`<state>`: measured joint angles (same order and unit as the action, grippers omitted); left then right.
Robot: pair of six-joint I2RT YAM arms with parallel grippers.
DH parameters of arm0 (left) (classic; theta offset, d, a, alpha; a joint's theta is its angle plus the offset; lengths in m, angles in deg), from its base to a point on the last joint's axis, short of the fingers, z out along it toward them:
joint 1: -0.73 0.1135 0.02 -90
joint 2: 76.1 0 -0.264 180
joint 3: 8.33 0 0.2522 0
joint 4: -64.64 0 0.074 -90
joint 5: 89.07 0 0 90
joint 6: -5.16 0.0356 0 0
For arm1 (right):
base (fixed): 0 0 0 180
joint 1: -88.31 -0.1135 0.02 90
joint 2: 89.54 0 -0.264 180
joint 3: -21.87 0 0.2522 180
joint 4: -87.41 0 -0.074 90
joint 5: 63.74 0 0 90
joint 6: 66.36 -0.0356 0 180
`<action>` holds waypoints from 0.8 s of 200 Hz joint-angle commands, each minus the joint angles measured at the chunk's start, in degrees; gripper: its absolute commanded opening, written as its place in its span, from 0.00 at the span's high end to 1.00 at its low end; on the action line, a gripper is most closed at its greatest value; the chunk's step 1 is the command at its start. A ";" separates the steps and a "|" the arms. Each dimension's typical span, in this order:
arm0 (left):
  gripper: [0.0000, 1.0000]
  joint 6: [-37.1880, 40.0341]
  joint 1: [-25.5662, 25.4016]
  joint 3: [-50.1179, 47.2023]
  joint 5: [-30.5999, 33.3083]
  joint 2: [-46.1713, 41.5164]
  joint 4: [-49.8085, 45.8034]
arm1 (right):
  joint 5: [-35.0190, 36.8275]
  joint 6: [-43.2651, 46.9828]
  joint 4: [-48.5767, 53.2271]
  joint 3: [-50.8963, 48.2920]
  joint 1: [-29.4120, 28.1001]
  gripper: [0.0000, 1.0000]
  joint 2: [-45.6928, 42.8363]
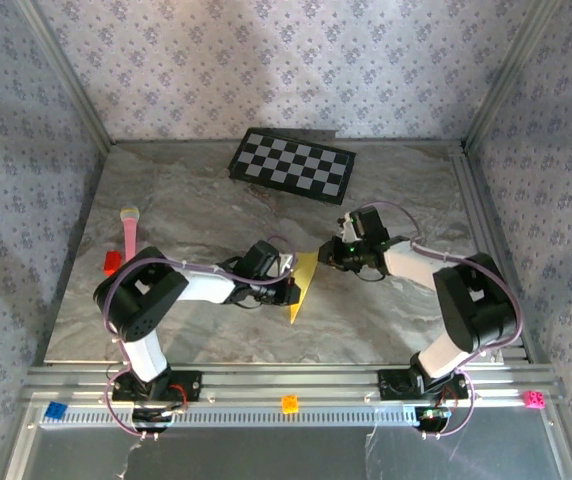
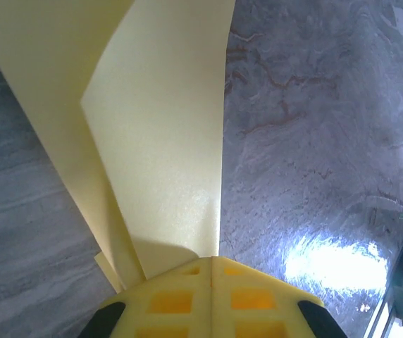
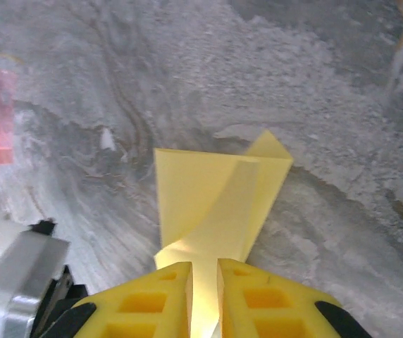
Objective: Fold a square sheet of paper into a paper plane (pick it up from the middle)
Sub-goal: Fold the wing for the fifth time at the center of the table.
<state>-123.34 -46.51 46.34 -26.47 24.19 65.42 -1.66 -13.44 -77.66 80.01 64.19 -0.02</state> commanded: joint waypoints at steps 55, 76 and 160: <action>1.00 3.93 1.78 -4.36 -1.90 -0.36 -6.12 | -2.27 4.08 0.53 0.22 -6.74 0.90 4.07; 1.00 3.96 1.89 -4.28 -1.26 -0.67 -6.60 | -2.53 5.30 1.23 1.03 -7.00 0.90 5.64; 1.00 3.71 2.06 -3.90 -1.30 -0.71 -6.88 | -3.64 4.65 -0.84 2.68 -6.34 0.90 10.76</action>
<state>-120.63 -45.01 44.37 -29.29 23.29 66.32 -5.29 -8.87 -77.92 82.41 57.19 8.81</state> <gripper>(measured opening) 0.063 0.104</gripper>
